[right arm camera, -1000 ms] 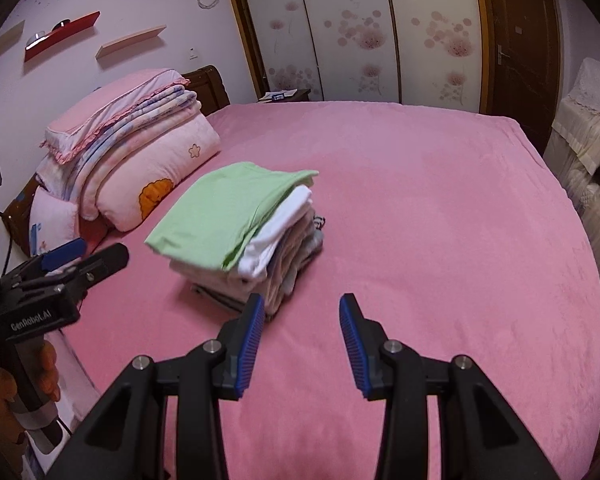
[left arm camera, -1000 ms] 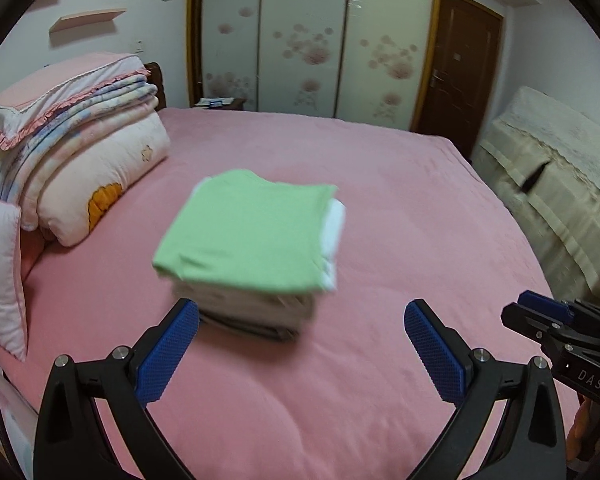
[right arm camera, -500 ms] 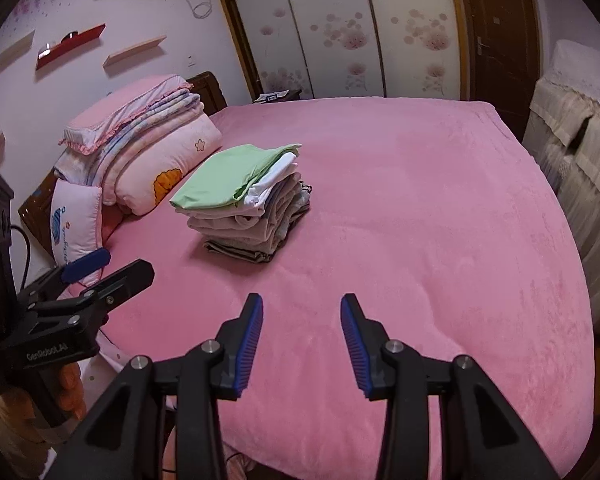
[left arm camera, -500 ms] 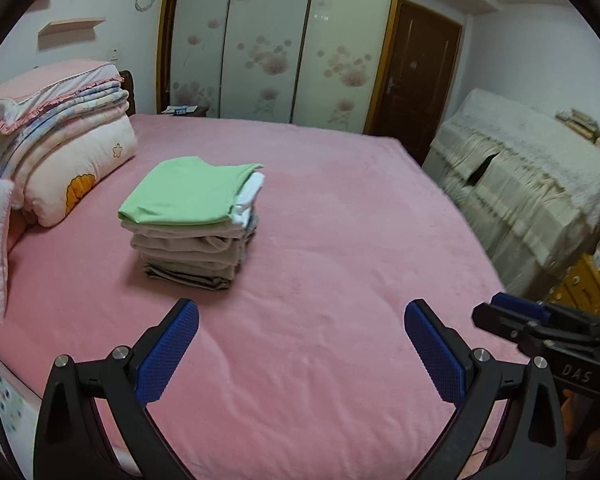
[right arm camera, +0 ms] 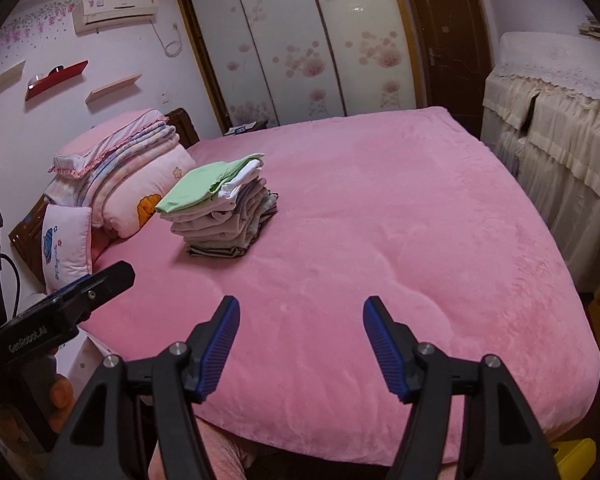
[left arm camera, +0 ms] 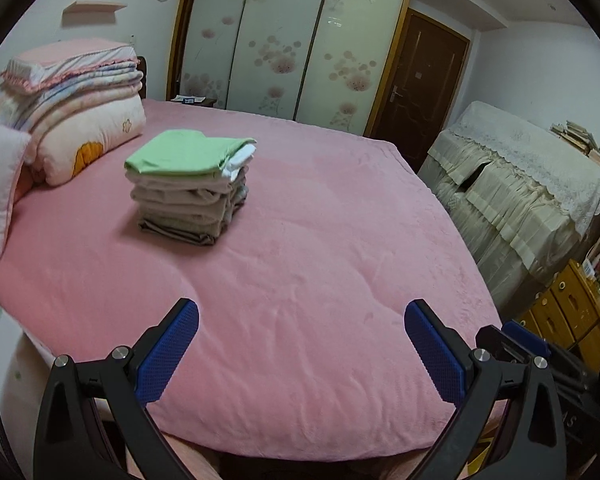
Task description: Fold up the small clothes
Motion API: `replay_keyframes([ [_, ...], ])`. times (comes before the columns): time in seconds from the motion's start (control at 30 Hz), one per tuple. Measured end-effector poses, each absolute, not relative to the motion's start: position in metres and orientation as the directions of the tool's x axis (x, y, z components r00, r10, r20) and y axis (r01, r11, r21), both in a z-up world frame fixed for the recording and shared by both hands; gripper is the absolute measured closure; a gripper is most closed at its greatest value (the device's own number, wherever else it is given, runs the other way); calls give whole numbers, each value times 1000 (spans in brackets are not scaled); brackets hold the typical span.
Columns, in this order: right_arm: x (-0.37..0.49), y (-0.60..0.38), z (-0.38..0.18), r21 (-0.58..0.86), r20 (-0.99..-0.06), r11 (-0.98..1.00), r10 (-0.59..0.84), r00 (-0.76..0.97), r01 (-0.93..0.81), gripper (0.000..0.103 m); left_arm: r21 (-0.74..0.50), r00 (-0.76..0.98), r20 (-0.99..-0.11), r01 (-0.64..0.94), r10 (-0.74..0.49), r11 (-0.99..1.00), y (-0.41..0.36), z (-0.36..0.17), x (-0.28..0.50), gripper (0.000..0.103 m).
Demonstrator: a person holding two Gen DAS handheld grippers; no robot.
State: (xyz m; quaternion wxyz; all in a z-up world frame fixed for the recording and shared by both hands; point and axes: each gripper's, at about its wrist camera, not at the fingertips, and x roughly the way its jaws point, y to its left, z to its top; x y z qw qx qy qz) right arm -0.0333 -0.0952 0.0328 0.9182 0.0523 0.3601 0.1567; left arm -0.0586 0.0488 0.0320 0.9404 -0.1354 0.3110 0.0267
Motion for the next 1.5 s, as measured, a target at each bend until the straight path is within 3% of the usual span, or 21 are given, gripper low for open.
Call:
replay_keyframes([
  [0.2,-49,-100,25,226,-641,943,333,691,-245,35,-154,779,-624,-206,66,966,32,15,-65,1],
  [0.6,-46,-101,22,131,-626,967,253,738,-220,35,-56,762,-639,-178,101,982,7,4,-63,1],
  [1.5,-34,-115,5,117,-650,980,198,734,-162,35,-72,731,-679,-158,67,985,5,-9,-40,1],
])
